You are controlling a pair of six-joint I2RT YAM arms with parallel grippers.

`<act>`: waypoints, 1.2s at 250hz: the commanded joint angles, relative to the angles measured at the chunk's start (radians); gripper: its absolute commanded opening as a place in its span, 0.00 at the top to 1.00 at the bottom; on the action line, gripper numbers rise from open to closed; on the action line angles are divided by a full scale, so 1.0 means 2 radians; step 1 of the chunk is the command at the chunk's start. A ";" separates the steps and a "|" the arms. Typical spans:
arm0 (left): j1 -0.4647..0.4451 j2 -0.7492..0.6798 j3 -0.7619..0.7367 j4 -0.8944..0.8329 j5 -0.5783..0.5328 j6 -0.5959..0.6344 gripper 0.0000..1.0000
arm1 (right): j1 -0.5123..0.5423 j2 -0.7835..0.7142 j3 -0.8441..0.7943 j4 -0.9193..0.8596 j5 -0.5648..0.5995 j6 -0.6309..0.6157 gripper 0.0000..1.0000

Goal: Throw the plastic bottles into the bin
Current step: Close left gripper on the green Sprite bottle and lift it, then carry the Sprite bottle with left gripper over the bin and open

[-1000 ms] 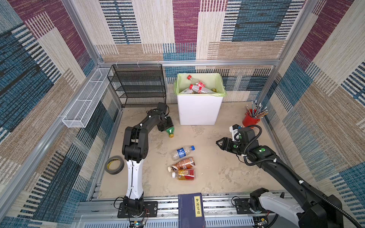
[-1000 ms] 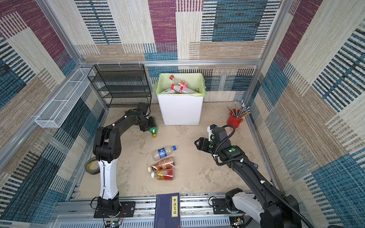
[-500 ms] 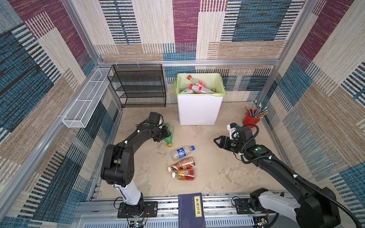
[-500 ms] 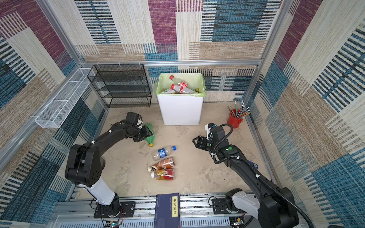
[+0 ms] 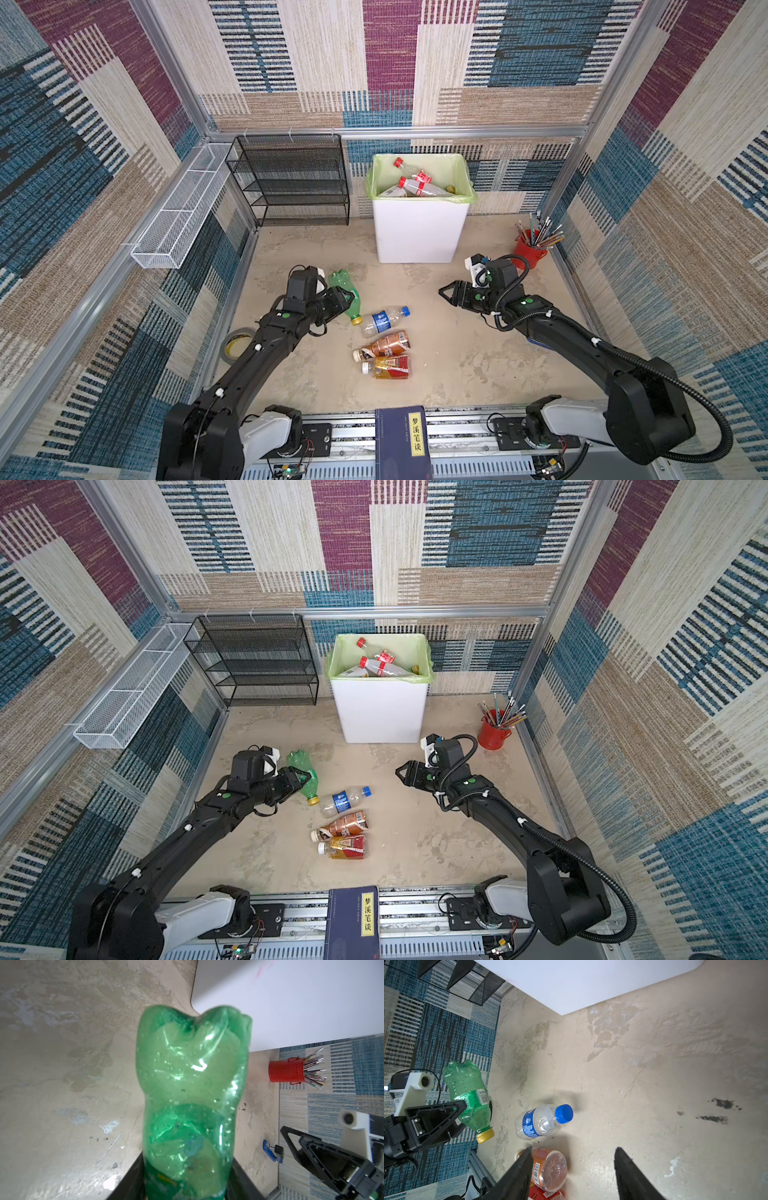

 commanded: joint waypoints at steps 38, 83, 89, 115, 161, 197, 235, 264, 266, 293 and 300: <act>-0.012 -0.103 -0.088 0.066 0.001 -0.025 0.47 | 0.000 -0.003 -0.020 0.019 -0.017 -0.006 0.36; -0.047 -0.178 -0.128 0.116 -0.034 0.024 0.46 | 0.000 -0.020 -0.026 0.000 0.001 -0.015 0.36; -0.052 -0.185 -0.134 0.127 -0.040 0.030 0.46 | 0.000 -0.023 -0.027 -0.002 0.002 -0.016 0.36; -0.059 -0.196 -0.150 0.172 -0.053 0.050 0.46 | 0.000 -0.034 -0.030 -0.011 0.009 -0.017 0.36; -0.063 -0.163 -0.143 0.253 -0.053 0.063 0.47 | 0.000 -0.059 -0.038 -0.020 0.021 -0.014 0.36; -0.070 -0.110 -0.049 0.279 -0.054 0.084 0.47 | 0.000 -0.079 -0.045 -0.026 0.030 -0.009 0.36; -0.074 0.025 0.174 0.315 -0.048 0.108 0.48 | 0.000 -0.106 -0.059 -0.026 0.042 0.003 0.36; -0.073 0.193 0.449 0.333 -0.038 0.101 0.40 | 0.000 -0.134 -0.075 -0.025 0.056 0.018 0.37; -0.073 0.207 0.475 0.327 -0.036 0.100 0.38 | 0.000 -0.136 -0.076 -0.025 0.057 0.019 0.37; -0.073 0.414 0.874 0.182 -0.035 0.100 0.20 | 0.000 -0.161 -0.083 -0.032 0.072 0.026 0.37; -0.073 0.472 0.989 0.141 -0.050 0.098 0.16 | 0.000 -0.167 -0.084 -0.036 0.078 0.027 0.36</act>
